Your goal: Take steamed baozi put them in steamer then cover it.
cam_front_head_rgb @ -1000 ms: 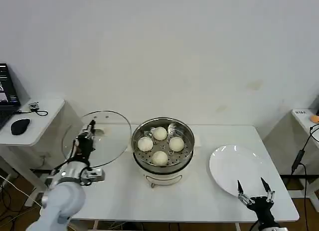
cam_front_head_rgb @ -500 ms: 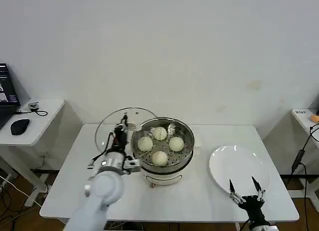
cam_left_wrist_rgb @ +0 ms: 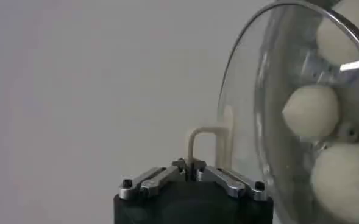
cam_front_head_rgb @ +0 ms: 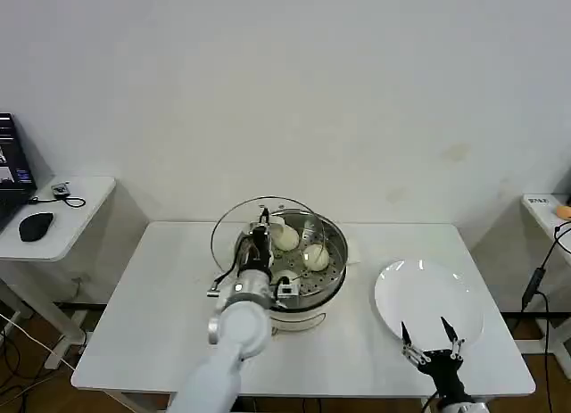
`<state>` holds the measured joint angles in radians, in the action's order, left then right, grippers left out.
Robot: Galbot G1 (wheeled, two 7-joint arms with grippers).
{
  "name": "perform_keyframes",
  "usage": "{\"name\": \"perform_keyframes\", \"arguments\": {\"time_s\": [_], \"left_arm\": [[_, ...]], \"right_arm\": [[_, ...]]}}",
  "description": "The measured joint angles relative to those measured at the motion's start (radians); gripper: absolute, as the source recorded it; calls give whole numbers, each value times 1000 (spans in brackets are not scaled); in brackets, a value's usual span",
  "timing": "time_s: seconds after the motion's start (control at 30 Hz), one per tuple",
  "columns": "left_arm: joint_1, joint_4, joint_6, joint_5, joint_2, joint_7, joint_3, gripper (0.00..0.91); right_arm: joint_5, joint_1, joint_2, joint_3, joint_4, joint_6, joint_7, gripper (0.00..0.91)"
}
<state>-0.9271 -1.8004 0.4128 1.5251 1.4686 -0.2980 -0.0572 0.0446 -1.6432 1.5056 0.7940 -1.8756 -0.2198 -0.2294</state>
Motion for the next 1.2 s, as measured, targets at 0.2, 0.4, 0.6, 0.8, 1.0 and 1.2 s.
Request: {"name": "perform_keyframes", "arguments": {"time_s": [0.2,0.4,0.6,0.8,1.0,1.2], "left_arm": [[3,48,-3,45,42,-1,22,0],[3,74,-4,77,73,-3,44,0],[3,90,-7,96,88,-3,51,0],[0,104,-10,108,100,-2,53,0],[2,118,-10,114,111,4,51,0],[2,124,-10,114,120,7,45,0]], "right_arm": [[-4,-2,2,-5,3,-2,0,907],[-5,-2,3,-9,6,-3,-1,907],[-7,-4,5,-11,9,-5,-1,907],[-8,-4,7,-17,11,-5,-1,907],[-12,-6,8,-21,12,-6,-3,907],[-17,-5,10,-28,17,-7,-3,907]]}}
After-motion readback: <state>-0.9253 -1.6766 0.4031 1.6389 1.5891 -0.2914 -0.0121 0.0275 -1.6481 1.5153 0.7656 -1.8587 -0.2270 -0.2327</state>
